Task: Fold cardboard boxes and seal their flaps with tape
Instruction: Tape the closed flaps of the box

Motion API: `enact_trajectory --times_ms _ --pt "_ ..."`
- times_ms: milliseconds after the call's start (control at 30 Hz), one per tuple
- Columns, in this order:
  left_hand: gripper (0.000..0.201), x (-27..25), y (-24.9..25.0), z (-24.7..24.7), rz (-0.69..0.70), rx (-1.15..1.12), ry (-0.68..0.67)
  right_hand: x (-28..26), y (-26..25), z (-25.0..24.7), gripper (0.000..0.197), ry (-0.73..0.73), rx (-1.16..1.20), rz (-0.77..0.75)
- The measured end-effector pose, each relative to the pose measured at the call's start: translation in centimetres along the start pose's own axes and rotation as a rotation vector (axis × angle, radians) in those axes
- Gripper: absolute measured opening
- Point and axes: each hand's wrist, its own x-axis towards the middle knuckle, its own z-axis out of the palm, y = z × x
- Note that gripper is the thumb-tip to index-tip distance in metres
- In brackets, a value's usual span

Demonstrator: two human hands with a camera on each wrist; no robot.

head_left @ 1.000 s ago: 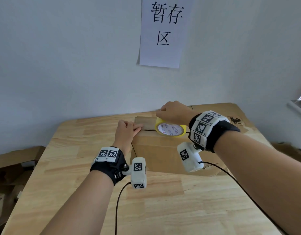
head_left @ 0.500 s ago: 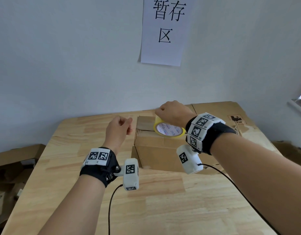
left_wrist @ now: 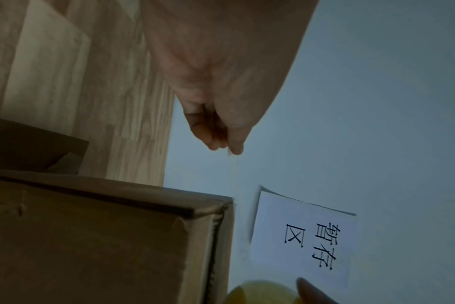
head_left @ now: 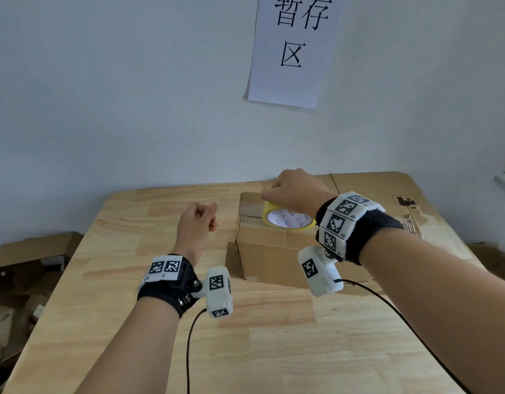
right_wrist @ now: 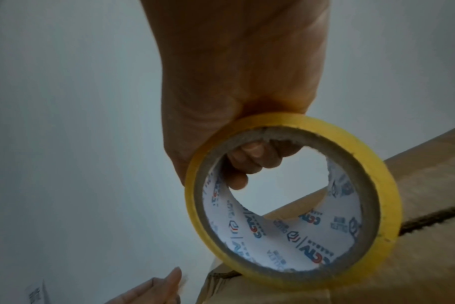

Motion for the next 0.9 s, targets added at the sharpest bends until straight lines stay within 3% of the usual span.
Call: enact_trajectory --times_ms 167,433,600,900 --pt "0.015 0.3 -1.2 0.3 0.017 -0.028 -0.029 -0.4 0.3 0.1 0.039 0.008 0.017 0.01" --pt "0.017 0.4 -3.0 1.7 -0.072 -0.065 -0.055 -0.1 0.3 0.1 0.038 -0.004 0.03 0.011" --pt "0.023 0.1 -3.3 3.2 -0.121 -0.109 -0.162 -0.1 0.3 0.0 0.036 0.005 0.017 0.008" --pt "0.024 -0.3 -3.6 4.1 -0.168 0.077 -0.249 0.0 0.5 0.1 0.039 0.018 0.031 0.0"
